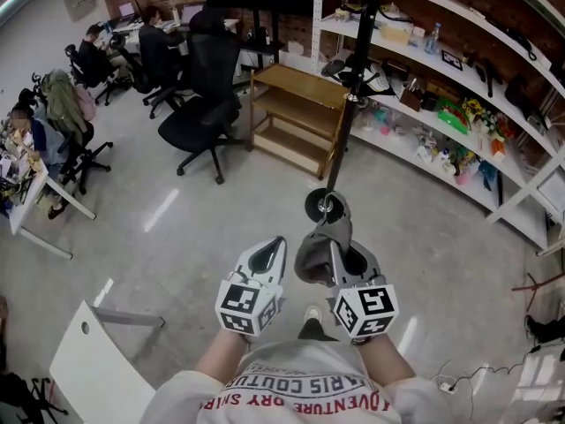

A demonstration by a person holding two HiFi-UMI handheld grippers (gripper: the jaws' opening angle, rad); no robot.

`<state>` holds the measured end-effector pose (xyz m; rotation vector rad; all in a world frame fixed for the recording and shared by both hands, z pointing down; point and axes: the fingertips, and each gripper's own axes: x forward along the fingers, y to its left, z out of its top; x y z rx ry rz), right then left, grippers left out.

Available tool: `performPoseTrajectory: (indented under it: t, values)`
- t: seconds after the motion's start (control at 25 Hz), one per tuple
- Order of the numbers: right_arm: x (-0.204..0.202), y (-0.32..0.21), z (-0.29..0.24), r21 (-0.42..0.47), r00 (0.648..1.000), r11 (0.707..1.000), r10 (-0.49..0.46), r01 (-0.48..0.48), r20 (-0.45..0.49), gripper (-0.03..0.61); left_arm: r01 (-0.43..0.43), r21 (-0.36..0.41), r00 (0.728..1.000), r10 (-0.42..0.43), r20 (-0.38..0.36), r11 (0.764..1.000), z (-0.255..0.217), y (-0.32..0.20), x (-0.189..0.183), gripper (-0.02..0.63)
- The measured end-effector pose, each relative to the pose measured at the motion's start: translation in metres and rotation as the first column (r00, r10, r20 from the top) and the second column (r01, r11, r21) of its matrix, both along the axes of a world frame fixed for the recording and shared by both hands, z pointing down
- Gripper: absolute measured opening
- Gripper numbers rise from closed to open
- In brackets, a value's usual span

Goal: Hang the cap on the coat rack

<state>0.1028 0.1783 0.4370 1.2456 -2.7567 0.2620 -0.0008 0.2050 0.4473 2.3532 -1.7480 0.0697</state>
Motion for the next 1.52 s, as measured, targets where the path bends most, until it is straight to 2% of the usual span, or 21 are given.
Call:
performPoseTrajectory:
  t: [0.28, 0.6, 0.92, 1.24, 1.52]
  values:
    - [0.028, -0.092, -0.004, 0.007, 0.999, 0.999, -0.035, 0.035, -0.003, 0.024, 0.039, 0.015, 0.999, -0.039, 0.006, 0.999, -0.009, -0.09, 0.023, 0.006]
    - [0.048, -0.176, 0.009, -0.005, 0.999, 1.0, -0.027, 0.027, -0.017, 0.023, 0.033, -0.01, 0.999, -0.033, -0.003, 0.999, 0.007, -0.161, 0.045, 0.006]
    - [0.035, -0.238, 0.018, -0.029, 0.999, 0.999, -0.021, 0.02, -0.033, 0.025, 0.027, -0.012, 0.999, -0.027, -0.027, 1.0, 0.009, -0.234, 0.027, 0.006]
    - [-0.01, -0.312, 0.007, 0.005, 0.998, 0.998, 0.056, -0.056, -0.038, 0.025, -0.053, 0.02, 0.998, 0.054, -0.038, 0.998, -0.003, -0.328, -0.02, 0.006]
    - [-0.055, -0.389, -0.012, 0.045, 0.986, 0.988, 0.151, -0.148, -0.066, 0.025, -0.168, 0.054, 0.985, 0.17, -0.043, 0.984, -0.022, -0.414, -0.064, 0.006]
